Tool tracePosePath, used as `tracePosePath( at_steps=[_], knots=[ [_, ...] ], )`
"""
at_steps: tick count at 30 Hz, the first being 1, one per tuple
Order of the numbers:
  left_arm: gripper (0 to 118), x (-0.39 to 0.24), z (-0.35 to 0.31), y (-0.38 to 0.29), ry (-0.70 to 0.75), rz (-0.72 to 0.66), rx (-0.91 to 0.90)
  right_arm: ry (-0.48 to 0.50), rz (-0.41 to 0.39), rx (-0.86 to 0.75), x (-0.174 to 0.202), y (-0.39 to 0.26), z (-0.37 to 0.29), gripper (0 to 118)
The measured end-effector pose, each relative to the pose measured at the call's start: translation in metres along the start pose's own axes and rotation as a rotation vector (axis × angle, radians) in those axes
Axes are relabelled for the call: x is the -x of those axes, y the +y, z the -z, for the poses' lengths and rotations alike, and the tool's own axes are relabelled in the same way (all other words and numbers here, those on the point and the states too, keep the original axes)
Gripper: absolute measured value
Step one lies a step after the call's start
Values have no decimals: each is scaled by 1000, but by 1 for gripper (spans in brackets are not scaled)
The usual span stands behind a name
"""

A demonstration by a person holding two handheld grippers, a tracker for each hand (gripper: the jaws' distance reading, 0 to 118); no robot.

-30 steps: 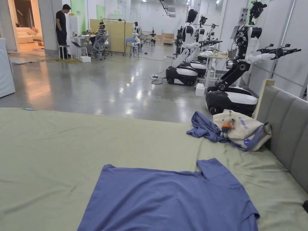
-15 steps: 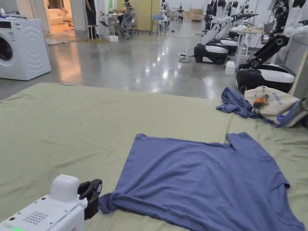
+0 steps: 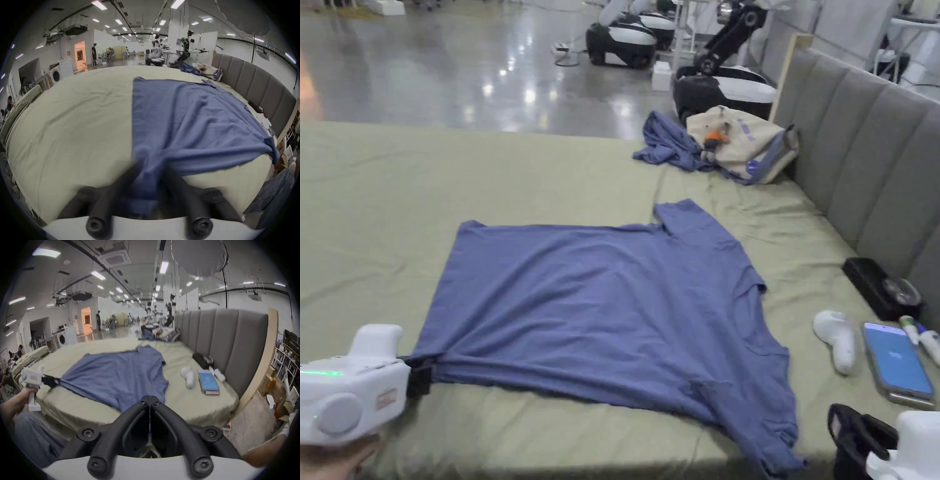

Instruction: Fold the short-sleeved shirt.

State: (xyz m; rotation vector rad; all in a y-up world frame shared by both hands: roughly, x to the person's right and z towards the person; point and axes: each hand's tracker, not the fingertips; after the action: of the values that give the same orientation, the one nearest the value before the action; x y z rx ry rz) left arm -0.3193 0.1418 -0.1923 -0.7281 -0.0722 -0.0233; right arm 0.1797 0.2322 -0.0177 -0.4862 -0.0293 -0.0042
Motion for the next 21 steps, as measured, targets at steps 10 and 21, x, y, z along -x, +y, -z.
tracePosePath(
  at_steps=[10, 21],
  knots=[
    [3, -26, -38, -1, -45, -87, -104, 47, -20, 228, -21, -121, 104, 116],
    [3, -9, -34, 23, -44, -66, -76, 86, 18, 45, -7, -30, 94, 6]
  ],
)
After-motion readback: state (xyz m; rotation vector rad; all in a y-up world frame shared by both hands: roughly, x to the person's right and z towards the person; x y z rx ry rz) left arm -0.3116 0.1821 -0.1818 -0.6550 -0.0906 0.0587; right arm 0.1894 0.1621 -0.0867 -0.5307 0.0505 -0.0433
